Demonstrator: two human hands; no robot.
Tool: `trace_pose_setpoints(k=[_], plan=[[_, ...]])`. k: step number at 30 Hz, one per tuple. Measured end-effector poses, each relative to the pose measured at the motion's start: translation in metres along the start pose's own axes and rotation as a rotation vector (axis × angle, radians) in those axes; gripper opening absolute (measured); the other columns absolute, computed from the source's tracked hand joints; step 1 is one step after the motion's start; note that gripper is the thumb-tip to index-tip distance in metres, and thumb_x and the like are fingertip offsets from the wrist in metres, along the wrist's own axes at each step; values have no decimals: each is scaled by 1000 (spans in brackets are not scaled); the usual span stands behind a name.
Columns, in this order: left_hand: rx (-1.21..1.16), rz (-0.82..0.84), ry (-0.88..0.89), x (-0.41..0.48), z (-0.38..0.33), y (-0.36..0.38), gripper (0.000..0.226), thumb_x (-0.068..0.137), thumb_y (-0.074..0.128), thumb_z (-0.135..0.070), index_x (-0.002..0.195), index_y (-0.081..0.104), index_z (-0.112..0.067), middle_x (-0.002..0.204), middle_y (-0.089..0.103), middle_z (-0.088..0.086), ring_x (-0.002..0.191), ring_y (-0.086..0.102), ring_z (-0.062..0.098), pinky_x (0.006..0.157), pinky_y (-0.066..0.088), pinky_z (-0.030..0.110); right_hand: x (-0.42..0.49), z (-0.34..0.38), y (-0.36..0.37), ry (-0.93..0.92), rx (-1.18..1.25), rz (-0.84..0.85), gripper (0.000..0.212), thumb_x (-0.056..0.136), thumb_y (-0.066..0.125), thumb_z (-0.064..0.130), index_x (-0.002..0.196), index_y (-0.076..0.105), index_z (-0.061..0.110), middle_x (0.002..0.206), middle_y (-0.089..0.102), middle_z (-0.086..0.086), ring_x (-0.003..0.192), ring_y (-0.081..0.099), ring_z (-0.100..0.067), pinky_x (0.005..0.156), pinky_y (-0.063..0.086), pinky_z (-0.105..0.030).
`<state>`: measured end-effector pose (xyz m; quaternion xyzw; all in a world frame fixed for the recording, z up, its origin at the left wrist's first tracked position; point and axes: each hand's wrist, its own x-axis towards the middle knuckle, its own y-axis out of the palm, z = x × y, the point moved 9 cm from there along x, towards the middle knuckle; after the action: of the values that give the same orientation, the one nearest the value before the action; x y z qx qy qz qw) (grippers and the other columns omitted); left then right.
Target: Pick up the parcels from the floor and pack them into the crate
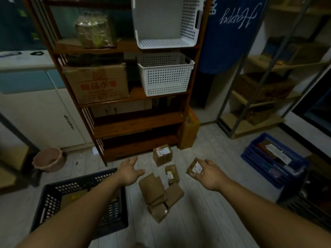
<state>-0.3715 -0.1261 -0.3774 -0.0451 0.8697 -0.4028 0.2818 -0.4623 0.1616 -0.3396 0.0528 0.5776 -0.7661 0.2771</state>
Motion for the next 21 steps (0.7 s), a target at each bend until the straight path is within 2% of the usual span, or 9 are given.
trace_pose_setpoints(k=[4,8,11,15,18,21], plan=[[-29,65,-10,41,3,0,81,89,51,-51,149,5,-22,158,3,10,144,8,30,116,14,43,42,1,3,16,15,37,65,91,50,49,145,30,18,142,38,-10,125,41,-27,103,38,-34],[-15,79,-42,74,17,6,76,91,51,-44,149,7,-21,157,6,11,143,7,32,116,13,45,86,1,18,29,36,101,67,91,52,45,146,28,14,147,34,-12,130,38,-28,106,35,-34],[-106,105,-111,94,34,18,77,90,54,-43,149,9,-19,156,15,12,142,17,30,115,21,47,119,4,40,1,50,165,65,92,51,44,145,29,13,148,34,-12,132,36,-28,107,32,-33],[-151,95,-200,115,60,42,74,90,55,-40,149,17,-16,154,23,11,138,27,28,113,25,41,167,4,78,-37,68,238,50,95,50,36,138,38,15,139,46,-10,124,46,-26,94,36,-27],[-214,60,-269,134,80,67,67,90,57,-34,146,26,-16,146,38,10,131,39,26,109,32,38,209,-1,116,-97,24,325,44,96,48,34,137,38,19,134,50,-5,120,49,-20,100,40,-29],[-314,86,-340,159,101,106,66,89,60,-27,145,28,-12,143,42,9,127,44,24,107,36,36,253,-14,158,-98,75,424,42,93,56,31,132,46,17,125,57,-5,109,56,-19,95,46,-33]])
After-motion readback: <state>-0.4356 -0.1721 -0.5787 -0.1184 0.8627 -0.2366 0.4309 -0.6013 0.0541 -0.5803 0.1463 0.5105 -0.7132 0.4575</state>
